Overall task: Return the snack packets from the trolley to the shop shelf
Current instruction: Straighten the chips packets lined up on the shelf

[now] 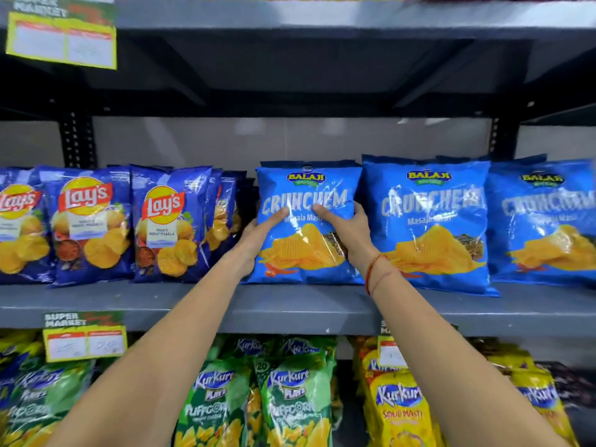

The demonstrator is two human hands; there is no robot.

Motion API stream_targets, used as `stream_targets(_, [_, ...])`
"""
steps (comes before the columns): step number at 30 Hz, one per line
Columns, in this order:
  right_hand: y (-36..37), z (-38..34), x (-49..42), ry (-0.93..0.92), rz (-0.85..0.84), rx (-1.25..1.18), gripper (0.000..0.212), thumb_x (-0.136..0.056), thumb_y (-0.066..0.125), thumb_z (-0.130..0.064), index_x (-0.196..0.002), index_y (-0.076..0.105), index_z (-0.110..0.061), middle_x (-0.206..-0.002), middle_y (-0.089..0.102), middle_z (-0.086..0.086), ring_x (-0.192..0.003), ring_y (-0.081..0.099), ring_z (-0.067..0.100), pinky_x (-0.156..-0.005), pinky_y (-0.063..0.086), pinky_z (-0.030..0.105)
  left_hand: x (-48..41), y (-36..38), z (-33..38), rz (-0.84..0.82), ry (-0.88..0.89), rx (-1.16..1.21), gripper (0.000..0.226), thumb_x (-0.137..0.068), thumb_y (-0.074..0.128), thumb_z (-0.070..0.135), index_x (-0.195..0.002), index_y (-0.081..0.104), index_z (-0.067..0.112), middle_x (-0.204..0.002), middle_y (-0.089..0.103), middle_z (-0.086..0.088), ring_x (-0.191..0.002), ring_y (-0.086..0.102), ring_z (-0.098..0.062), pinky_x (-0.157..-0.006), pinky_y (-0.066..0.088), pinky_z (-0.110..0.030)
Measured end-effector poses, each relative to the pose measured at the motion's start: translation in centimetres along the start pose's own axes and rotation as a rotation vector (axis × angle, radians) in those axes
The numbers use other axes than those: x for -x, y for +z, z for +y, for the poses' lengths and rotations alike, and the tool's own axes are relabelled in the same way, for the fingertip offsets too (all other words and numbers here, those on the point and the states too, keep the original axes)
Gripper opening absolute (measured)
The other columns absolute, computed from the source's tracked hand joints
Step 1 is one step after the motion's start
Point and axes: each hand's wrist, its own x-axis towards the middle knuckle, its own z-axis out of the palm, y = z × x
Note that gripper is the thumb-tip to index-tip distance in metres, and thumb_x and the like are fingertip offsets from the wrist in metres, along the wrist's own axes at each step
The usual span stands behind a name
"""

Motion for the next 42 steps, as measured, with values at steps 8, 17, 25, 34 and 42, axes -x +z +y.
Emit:
stream_targets(8, [-0.3,0.9,-0.3,-0.178,-0.082,-0.024,0.058,-0.064,0.087,-0.026,-0.114,0.057,-0.022,-0.11,0.072,0.0,-0.097,0.071,0.014,-0.081,0.059,0.03,-0.1,0.0,-1.0,0.13,0.193,-0.018,0.079,-0.038,0.084,0.055,-0.107,0.059,0.028,-0.106,0.071,0.001,-0.09,0.071,-0.015,-0.073,0.057,-0.034])
stream_targets(17, [-0.6,0.4,1.1,-0.213,0.04,0.151,0.078,-0.062,0.086,-0.041,-0.126,0.045,-0.025,-0.104,0.065,-0.017,-0.096,0.063,-0.001,-0.096,0.052,0.032,0.6,0.7,-0.9,0.216,0.225,-0.109,0.066,-0.06,0.081,0.041,-0.118,0.051,0.026,-0.119,0.062,0.0,-0.095,0.066,-0.007,-0.071,0.057,-0.023])
stream_targets(25, [-3.5,-3.0,5.0,-0.62,0.298,0.542,0.068,-0.083,0.067,-0.041,-0.139,0.036,-0.016,-0.129,0.05,0.008,-0.117,0.048,0.022,-0.093,0.035,0.022,3.2,5.6,0.6,0.633,0.914,-0.419,0.048,-0.086,0.057,0.037,-0.126,0.046,0.013,-0.126,0.049,-0.011,-0.117,0.046,-0.024,-0.103,0.038,-0.038])
stream_targets(34, [-14.4,-6.3,3.5,-0.581,0.695,0.612,0.063,-0.084,0.065,-0.042,-0.132,0.045,-0.007,-0.129,0.05,0.017,-0.12,0.042,0.032,-0.094,0.028,0.029,2.3,17.7,-2.2,0.139,0.748,-0.61,0.06,-0.09,0.051,0.042,-0.139,0.034,0.012,-0.143,0.04,-0.009,-0.133,0.036,-0.022,-0.112,0.028,-0.036])
stream_targets(42, [-18.6,-3.8,0.4,-0.13,0.419,0.31,0.07,-0.083,0.062,-0.053,-0.136,0.039,-0.013,-0.138,0.05,0.007,-0.127,0.044,0.025,-0.096,0.032,0.032,-1.0,21.5,-3.6,0.147,0.236,-0.387,0.082,-0.085,0.047,0.059,-0.147,0.014,0.017,-0.153,0.029,-0.012,-0.138,0.03,-0.032,-0.111,0.026,-0.045])
